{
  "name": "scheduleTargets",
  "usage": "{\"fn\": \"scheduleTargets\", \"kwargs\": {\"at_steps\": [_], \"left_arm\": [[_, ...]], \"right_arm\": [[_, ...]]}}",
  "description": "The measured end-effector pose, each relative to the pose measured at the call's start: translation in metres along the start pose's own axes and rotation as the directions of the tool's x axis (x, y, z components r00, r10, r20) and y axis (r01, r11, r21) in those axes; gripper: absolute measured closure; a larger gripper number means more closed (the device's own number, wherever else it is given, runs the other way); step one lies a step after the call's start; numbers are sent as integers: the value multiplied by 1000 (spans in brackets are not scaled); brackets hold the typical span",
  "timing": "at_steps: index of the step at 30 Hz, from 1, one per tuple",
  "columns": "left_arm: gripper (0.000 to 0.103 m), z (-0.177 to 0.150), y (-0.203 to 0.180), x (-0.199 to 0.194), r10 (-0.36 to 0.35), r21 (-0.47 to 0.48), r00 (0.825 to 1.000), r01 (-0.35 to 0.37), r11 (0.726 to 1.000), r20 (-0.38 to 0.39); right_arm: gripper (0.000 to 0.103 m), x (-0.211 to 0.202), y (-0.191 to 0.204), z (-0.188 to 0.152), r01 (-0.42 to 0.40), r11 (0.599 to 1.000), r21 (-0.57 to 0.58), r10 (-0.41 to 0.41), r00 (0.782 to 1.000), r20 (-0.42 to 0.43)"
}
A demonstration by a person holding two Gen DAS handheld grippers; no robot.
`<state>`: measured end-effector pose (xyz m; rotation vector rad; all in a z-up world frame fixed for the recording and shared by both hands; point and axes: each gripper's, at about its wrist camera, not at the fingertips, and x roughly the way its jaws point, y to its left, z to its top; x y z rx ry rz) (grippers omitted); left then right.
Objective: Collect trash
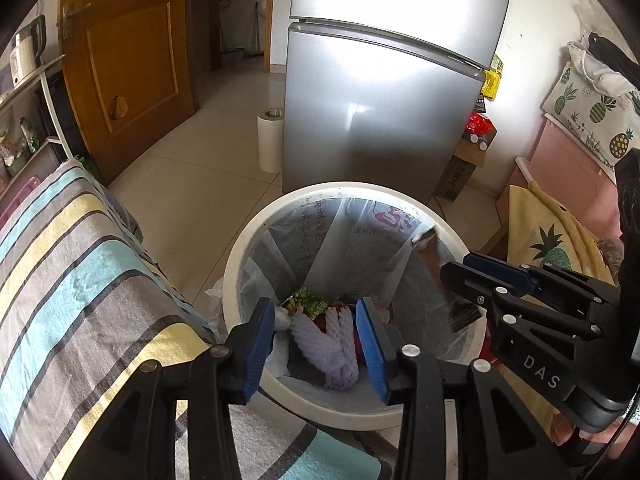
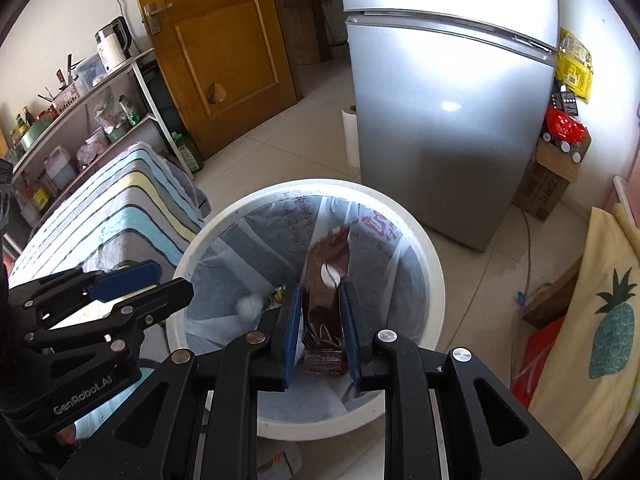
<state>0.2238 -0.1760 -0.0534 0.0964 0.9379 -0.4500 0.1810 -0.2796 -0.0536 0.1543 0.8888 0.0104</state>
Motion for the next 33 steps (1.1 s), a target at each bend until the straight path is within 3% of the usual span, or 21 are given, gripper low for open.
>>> {"fn": "scheduleTargets", "kwargs": {"at_steps": [2,3,11,17,29,33], "left_arm": [[57,0,1,-4,3,-4,1000,-3,1000,8],[55,-1,1,-6,10,-3,1000,-10,1000,13],[53,-7,3,-28,32,-13,998,-31,999,53],[53,-14,6,-53,62,-25,992,-60,998,113],[53,-49,6,-107,158,-60,962,-149,987,222],[53,-63,6,-124,159,-72,953,-146,987,258]], "right_arm": [[65,-2,0,-1,-8,1000,7,8,1000,2],[64,-3,0,-1,-7,1000,11,7,1000,5],[64,-20,7,-4,-16,1000,14,16,999,40],[64,-49,20,-9,-1,1000,6,0,994,113],[62,-96,48,-38,35,999,-15,-31,974,223],[58,-110,53,-50,51,999,-14,-46,964,262]]}}
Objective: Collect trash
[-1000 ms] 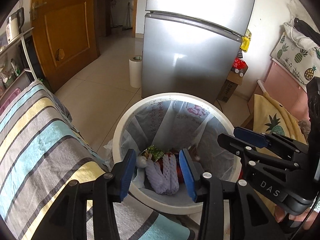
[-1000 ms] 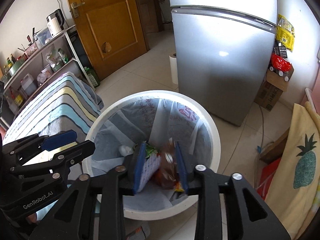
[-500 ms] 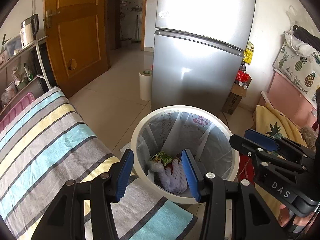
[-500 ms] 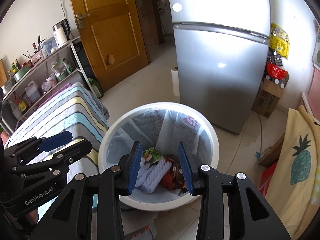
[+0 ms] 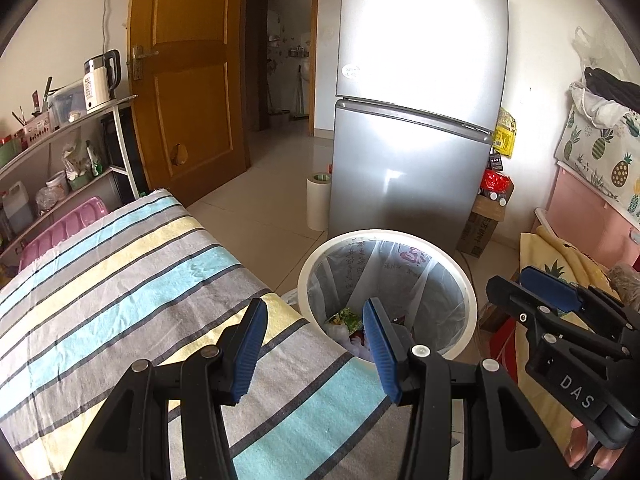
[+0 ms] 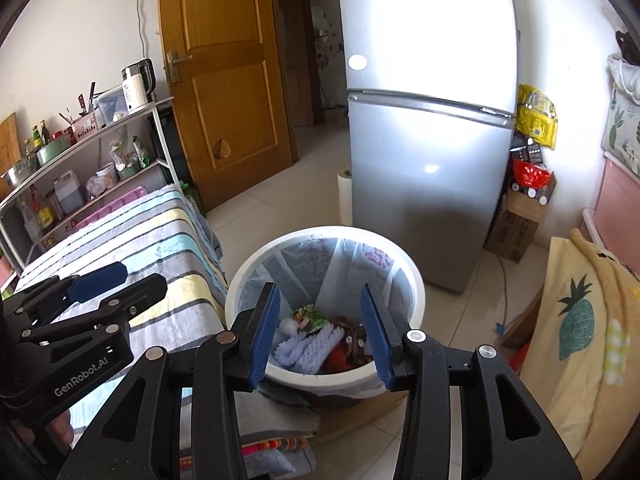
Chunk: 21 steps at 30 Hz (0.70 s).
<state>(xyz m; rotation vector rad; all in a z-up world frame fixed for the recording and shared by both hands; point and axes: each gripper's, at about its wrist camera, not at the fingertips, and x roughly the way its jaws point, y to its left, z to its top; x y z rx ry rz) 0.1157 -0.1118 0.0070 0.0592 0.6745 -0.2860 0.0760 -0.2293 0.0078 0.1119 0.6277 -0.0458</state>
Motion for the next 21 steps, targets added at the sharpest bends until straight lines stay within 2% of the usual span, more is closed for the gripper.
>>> {"fn": "scheduleTargets", "kwargs": {"at_steps": [5,21], "left_arm": [[53,-11,0,-20,50,11,998,-50,999,45],[53,-31,-3,-33,56,-7,997,-56,998,47]], "right_arm": [[56,-13,5,-12,8,1000,2,-8,1000,24],[56,-24,11,-33,21,1000,9,-21,999,43]]}}
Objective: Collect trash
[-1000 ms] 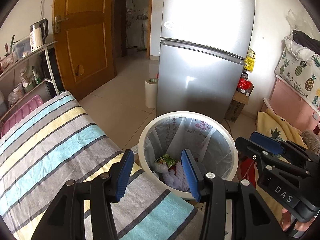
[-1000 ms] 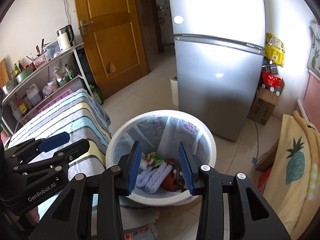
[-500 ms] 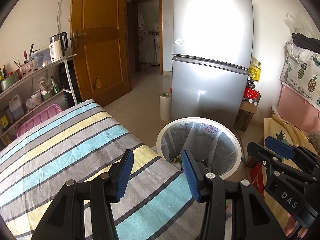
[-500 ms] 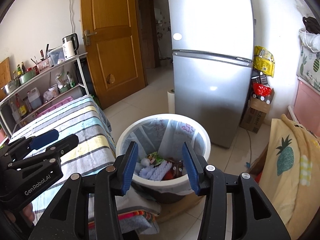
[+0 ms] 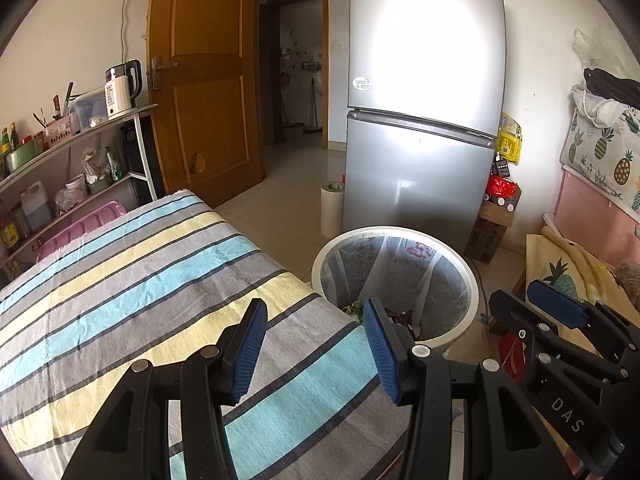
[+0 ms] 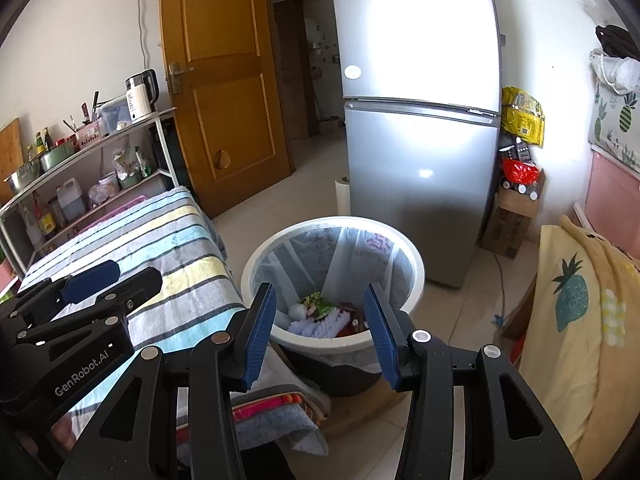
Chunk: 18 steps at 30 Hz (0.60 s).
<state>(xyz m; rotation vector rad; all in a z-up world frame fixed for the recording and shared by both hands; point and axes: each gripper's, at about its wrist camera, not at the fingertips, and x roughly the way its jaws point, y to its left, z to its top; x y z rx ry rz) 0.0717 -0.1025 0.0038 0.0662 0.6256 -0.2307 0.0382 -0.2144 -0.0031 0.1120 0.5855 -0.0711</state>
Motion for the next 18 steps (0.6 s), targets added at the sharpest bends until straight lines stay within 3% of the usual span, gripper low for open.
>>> {"fn": "scheduleTargets", "kwargs": {"at_steps": [18], "left_arm": [[53,-2,-1,3,10,-3,1000,-10,1000,-17]], "right_arm": [[56,-6,-3,-2,9,1000,8,-9,1000,8]]}}
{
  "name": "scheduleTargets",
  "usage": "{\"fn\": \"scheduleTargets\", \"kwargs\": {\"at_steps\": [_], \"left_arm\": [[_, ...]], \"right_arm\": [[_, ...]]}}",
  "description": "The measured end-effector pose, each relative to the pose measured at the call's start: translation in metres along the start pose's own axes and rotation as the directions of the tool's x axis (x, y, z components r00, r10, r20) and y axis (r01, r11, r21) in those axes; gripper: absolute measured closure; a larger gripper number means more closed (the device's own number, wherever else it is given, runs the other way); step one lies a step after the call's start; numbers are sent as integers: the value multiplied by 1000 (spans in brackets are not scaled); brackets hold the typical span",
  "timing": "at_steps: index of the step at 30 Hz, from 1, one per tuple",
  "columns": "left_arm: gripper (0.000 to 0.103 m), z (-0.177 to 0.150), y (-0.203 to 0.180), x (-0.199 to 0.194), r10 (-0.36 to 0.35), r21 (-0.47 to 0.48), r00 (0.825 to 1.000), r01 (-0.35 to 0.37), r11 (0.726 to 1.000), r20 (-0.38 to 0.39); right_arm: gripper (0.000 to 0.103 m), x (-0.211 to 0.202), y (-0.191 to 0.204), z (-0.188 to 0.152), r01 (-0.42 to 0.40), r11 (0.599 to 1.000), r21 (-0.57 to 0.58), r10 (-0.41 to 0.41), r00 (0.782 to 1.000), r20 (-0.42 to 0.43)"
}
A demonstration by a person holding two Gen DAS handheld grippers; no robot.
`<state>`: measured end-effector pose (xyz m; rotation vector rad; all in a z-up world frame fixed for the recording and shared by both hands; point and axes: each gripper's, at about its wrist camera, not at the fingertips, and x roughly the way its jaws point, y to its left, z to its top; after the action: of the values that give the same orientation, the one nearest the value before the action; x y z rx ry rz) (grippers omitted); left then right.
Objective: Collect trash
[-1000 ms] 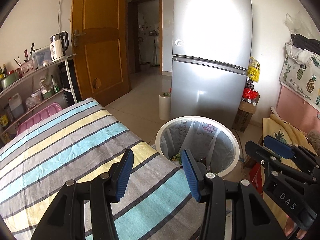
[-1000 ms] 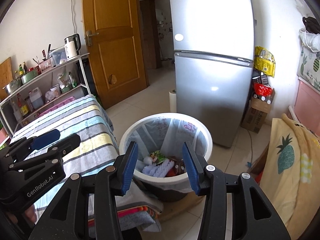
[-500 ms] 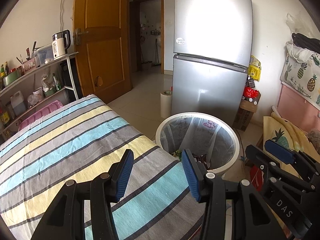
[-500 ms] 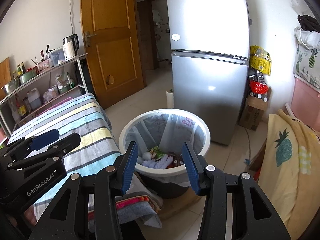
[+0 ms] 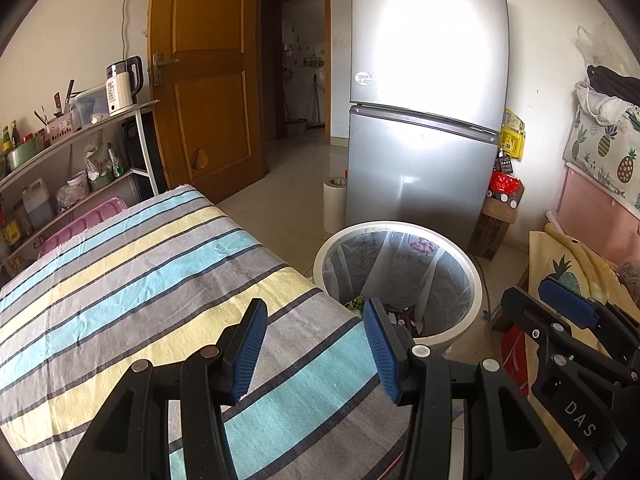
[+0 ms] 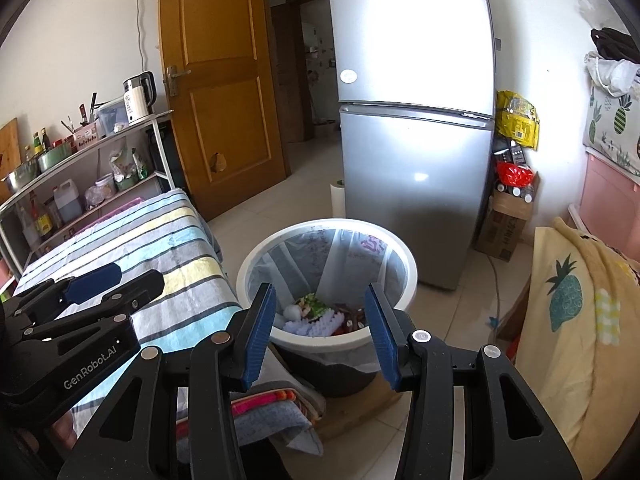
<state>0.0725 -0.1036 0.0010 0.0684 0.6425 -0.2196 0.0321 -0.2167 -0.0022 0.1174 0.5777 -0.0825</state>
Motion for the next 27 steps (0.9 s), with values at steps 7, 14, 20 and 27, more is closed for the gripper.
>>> {"fn": "scheduleTargets", "kwargs": {"at_steps": [7,14,20,27], "left_arm": [[53,-1,0,0,3,0,1000,-3,1000,-1],[53,0,1,0,7,-3,1000,-7,1000,-1],[53,0,1,0,9,-3,1000,-9,1000,-2],[53,0,0,-1,11,-2,1000,-11,1000,-2]], "right_arm": [[56,-1,2,0,1,1000,0,-1,1000,3],[56,1,3,1,-7,1000,-1,7,1000,-1],[56,1,3,0,-10,1000,1,10,1000,-3],[56,3,3,1,-12,1000,1,12,1000,-1]]}}
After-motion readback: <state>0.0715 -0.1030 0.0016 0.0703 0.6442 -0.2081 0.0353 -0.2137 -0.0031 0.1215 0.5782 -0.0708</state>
